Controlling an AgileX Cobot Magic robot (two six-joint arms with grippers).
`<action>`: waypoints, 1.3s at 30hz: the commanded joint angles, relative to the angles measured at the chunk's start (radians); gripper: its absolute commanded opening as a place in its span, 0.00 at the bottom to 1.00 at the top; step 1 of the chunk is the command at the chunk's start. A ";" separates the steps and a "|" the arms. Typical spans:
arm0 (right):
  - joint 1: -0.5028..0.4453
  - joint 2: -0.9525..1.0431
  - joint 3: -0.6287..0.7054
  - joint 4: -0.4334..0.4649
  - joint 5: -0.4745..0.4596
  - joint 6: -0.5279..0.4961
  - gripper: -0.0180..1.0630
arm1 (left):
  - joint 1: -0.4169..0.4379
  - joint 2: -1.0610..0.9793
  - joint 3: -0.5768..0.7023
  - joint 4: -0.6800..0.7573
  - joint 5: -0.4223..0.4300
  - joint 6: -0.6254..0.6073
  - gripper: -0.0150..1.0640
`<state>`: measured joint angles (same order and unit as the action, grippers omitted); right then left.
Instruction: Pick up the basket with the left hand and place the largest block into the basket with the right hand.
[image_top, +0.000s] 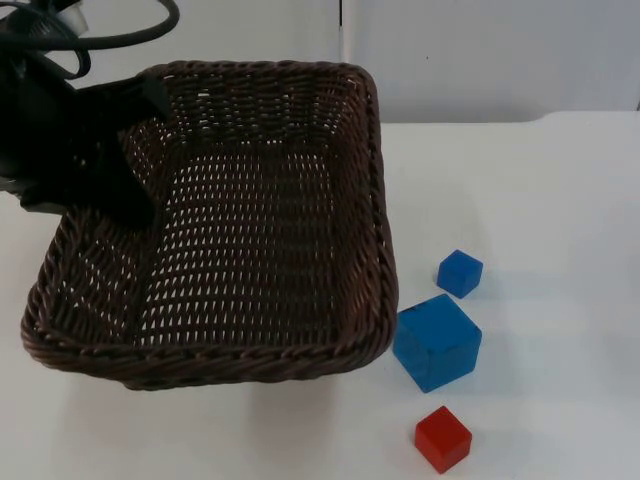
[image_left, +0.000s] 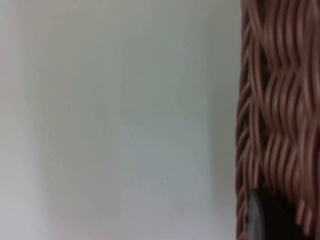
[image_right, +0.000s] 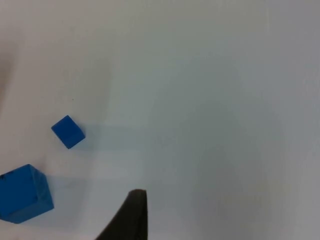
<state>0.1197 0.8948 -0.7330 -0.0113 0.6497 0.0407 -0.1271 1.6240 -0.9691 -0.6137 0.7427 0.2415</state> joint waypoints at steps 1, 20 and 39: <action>-0.006 -0.001 -0.009 0.004 -0.018 -0.012 0.98 | 0.000 -0.014 -0.001 -0.033 0.001 -0.007 0.01; -0.006 0.015 -0.009 0.349 0.072 -0.440 0.97 | 0.000 -0.014 -0.001 -0.033 0.001 -0.007 0.01; 0.443 0.407 -0.009 0.242 -0.125 -0.353 0.97 | 0.000 -0.014 -0.001 -0.033 0.003 -0.004 0.01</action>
<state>0.5380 1.2846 -0.7330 0.2542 0.5620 -0.3366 -0.1271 1.6240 -0.9691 -0.6137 0.7427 0.2415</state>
